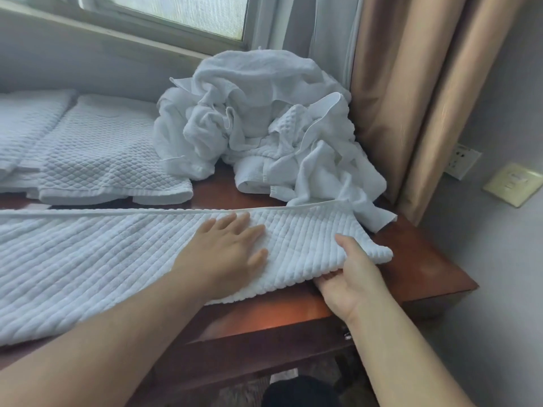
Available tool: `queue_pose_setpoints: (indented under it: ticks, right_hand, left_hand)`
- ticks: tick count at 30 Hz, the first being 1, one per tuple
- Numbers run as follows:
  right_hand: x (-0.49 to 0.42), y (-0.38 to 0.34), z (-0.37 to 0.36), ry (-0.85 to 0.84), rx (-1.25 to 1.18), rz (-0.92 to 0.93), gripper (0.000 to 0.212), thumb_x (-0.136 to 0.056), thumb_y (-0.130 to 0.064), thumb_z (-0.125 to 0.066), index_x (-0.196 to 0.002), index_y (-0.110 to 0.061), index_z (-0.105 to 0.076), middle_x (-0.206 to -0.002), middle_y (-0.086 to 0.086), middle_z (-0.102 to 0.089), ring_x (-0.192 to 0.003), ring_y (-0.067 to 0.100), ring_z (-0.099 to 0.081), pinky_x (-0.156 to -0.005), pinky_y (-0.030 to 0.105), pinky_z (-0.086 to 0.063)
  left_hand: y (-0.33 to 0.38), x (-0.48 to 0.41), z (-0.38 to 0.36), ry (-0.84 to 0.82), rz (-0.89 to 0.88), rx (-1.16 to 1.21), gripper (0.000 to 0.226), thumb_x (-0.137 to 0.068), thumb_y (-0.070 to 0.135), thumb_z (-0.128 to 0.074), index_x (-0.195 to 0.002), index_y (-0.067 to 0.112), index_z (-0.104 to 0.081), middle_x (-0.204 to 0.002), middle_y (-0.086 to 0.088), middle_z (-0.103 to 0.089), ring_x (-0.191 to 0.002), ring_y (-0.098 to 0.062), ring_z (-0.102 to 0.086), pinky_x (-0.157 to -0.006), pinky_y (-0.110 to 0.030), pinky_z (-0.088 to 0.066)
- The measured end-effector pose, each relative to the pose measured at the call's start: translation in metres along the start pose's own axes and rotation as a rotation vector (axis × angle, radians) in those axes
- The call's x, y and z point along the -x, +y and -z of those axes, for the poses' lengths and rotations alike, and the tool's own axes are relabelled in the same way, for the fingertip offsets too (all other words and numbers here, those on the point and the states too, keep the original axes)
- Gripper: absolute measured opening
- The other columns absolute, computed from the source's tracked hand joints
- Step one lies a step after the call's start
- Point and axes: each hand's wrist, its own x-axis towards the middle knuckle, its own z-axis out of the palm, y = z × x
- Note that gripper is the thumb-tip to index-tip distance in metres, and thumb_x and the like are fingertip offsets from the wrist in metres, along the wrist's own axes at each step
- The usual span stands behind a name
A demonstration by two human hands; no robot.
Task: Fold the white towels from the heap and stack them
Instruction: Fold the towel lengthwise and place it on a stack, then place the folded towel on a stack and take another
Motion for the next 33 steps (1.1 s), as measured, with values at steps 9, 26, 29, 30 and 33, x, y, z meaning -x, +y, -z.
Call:
queue_pose_setpoints:
  ticks: [9,26,29,30,33]
  right_hand:
    - [-0.027,0.004,0.002,0.182,0.07,0.139,0.018,-0.089,0.0,-0.067,-0.099,-0.015,-0.067,-0.092,0.004,-0.075,-0.069,0.019,-0.076,-0.051,0.03,-0.058]
    - [-0.019,-0.02,0.01,0.213,0.119,0.24,0.012,-0.088,-0.008,-0.067,-0.095,-0.017,-0.067,-0.075,-0.002,-0.077,-0.064,0.016,-0.075,-0.049,0.029,-0.057]
    - [-0.01,-0.027,-0.01,0.162,0.108,0.371,0.016,-0.087,-0.008,-0.065,-0.1,-0.017,-0.068,-0.09,0.0,-0.077,-0.07,0.015,-0.076,-0.052,0.03,-0.059]
    - [-0.005,-0.027,-0.02,0.122,0.147,0.445,0.019,-0.087,-0.009,-0.064,-0.103,-0.018,-0.068,-0.093,-0.002,-0.077,-0.075,0.014,-0.076,-0.057,0.03,-0.06]
    - [0.016,-0.021,-0.052,0.014,0.527,0.731,0.013,-0.085,-0.013,-0.061,-0.088,-0.024,-0.067,-0.08,-0.012,-0.074,-0.079,0.009,-0.073,-0.067,0.028,-0.059]
  left_hand:
    - [-0.001,0.002,0.0,0.014,0.017,0.015,0.062,-0.097,0.061,-0.015,-0.155,0.039,-0.025,-0.167,0.005,-0.015,-0.154,-0.016,-0.007,-0.123,-0.041,-0.006]
    - [0.018,-0.008,0.008,0.196,-0.023,0.557,0.037,-0.105,0.037,-0.043,-0.14,0.035,-0.055,-0.145,0.015,-0.051,-0.138,-0.005,-0.036,-0.117,-0.035,-0.029]
    - [0.006,-0.001,0.023,0.169,0.032,0.792,0.039,-0.105,0.037,-0.044,-0.142,0.03,-0.054,-0.142,0.013,-0.055,-0.133,-0.004,-0.046,-0.115,-0.036,-0.036]
    - [0.001,0.001,0.03,0.136,0.067,0.873,0.04,-0.106,0.04,-0.042,-0.142,0.027,-0.054,-0.141,0.009,-0.057,-0.13,-0.007,-0.05,-0.113,-0.038,-0.039]
    - [-0.024,0.01,0.053,0.026,0.234,1.181,0.053,-0.106,0.053,-0.029,-0.131,0.02,-0.062,-0.126,-0.003,-0.068,-0.112,-0.017,-0.066,-0.097,-0.041,-0.053]
